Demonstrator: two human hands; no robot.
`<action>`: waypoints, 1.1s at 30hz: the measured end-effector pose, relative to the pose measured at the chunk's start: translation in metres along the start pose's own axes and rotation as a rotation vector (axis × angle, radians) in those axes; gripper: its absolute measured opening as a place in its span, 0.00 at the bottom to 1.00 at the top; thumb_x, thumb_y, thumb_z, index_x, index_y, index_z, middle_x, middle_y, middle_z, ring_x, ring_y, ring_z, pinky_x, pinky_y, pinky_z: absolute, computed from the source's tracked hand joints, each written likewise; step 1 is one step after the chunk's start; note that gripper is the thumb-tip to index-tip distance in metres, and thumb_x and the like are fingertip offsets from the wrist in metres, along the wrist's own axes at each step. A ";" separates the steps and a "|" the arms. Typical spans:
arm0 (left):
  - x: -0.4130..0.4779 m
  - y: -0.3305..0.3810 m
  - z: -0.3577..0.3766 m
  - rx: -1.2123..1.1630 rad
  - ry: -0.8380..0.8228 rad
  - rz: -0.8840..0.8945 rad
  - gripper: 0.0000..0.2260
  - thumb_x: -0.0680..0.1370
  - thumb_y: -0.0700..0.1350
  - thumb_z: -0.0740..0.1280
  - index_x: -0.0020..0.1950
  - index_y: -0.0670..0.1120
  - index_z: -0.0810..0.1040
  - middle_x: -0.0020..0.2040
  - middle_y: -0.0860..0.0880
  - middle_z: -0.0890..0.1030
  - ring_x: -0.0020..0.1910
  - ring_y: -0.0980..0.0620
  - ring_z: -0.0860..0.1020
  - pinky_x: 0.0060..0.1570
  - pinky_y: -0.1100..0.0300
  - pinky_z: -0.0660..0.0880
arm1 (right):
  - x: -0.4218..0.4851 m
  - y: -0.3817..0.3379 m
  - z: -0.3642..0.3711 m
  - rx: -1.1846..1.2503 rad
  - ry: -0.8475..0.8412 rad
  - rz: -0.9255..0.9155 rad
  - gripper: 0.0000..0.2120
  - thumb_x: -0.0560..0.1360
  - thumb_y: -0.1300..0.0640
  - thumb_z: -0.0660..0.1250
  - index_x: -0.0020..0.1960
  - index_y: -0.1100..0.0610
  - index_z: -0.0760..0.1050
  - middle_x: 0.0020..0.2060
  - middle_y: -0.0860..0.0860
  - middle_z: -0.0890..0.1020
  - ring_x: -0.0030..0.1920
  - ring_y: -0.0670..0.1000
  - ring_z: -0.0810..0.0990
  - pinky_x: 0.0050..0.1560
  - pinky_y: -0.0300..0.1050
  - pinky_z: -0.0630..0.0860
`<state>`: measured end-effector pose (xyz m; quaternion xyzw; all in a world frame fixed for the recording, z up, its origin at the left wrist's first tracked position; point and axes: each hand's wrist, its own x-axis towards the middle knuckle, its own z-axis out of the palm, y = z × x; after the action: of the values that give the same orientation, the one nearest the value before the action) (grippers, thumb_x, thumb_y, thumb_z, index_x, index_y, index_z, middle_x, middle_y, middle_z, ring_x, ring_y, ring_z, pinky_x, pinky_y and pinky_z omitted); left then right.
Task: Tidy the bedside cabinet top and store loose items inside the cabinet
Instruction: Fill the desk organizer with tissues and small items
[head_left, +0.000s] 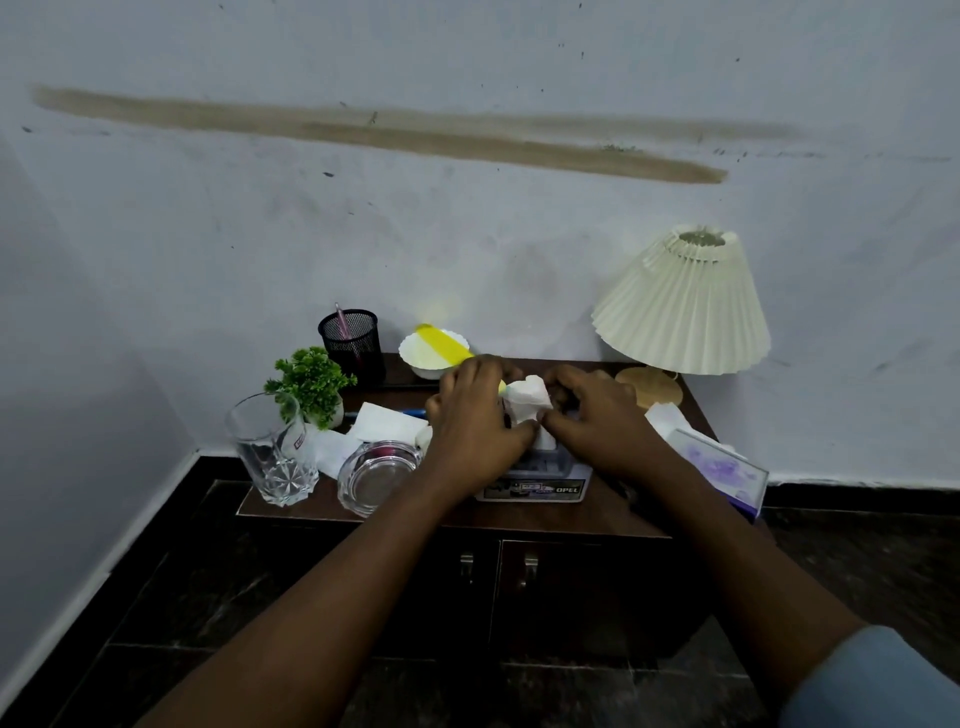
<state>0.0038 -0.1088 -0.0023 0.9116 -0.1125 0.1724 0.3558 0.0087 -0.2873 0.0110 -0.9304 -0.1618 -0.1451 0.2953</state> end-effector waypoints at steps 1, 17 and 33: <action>0.000 0.000 -0.002 -0.067 -0.015 -0.006 0.18 0.68 0.57 0.70 0.57 0.60 0.72 0.63 0.59 0.73 0.67 0.50 0.67 0.57 0.48 0.65 | 0.000 0.000 -0.001 -0.031 -0.017 -0.002 0.07 0.72 0.48 0.67 0.46 0.39 0.70 0.36 0.42 0.77 0.45 0.48 0.74 0.45 0.50 0.61; 0.005 -0.007 -0.002 0.137 -0.054 0.053 0.07 0.76 0.53 0.69 0.53 0.57 0.81 0.65 0.57 0.74 0.68 0.49 0.67 0.55 0.51 0.58 | 0.004 0.006 -0.010 -0.147 -0.099 0.061 0.07 0.75 0.52 0.67 0.51 0.45 0.81 0.46 0.44 0.83 0.55 0.53 0.78 0.58 0.56 0.71; 0.003 -0.014 -0.001 0.135 -0.086 -0.030 0.05 0.76 0.55 0.69 0.44 0.60 0.73 0.58 0.56 0.76 0.64 0.46 0.70 0.52 0.49 0.60 | 0.002 0.031 -0.079 -0.226 -0.125 0.262 0.07 0.76 0.57 0.66 0.43 0.60 0.80 0.37 0.55 0.83 0.40 0.56 0.82 0.39 0.45 0.73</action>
<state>0.0109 -0.0986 -0.0091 0.9417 -0.1021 0.1349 0.2909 0.0089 -0.3575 0.0584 -0.9780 -0.0402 -0.0645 0.1943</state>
